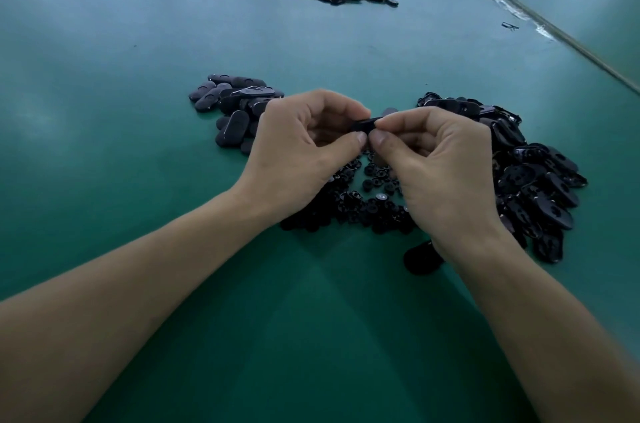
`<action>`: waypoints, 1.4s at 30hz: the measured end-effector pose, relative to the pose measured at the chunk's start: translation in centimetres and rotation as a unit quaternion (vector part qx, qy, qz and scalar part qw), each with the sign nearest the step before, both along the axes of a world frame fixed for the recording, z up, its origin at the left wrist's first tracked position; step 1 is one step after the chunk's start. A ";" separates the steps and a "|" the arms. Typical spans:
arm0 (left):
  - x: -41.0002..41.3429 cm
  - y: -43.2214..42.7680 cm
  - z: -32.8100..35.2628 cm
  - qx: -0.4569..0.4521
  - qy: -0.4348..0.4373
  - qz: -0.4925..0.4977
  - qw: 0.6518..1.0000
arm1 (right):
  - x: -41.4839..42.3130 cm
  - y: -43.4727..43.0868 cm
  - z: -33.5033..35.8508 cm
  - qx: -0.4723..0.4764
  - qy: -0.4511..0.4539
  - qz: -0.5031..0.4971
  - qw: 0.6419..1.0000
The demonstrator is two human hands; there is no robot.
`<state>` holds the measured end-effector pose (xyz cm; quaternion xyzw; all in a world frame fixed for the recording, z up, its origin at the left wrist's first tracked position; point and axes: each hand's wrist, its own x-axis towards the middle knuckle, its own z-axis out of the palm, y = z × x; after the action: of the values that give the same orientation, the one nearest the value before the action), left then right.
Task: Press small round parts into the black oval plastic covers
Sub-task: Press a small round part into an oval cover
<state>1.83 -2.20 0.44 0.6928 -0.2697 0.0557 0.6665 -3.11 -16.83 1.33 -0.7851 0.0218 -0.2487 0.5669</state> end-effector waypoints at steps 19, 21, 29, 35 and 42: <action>0.2 0.0 -0.1 -0.022 0.032 0.003 0.999 | -0.4 0.0 0.6 -0.040 -0.011 0.006 0.999; 0.1 0.1 0.0 -0.011 0.026 -0.001 1.000 | -0.3 -0.3 0.6 -0.055 -0.005 0.007 0.998; 0.1 0.3 0.0 0.008 0.035 0.000 0.999 | -0.1 -1.1 0.8 -0.040 0.009 0.039 0.998; 0.1 0.3 -0.1 0.001 0.049 -0.007 0.999 | -0.3 -1.3 1.0 -0.058 0.018 0.041 0.997; -0.1 0.1 0.1 0.006 0.058 0.001 0.998 | -0.1 -1.3 0.9 -0.087 0.030 0.037 0.995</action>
<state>1.76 -2.09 0.50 0.6990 -0.2300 0.0141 0.6770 -3.24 -18.15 2.26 -0.8388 -0.0117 -0.2049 0.5042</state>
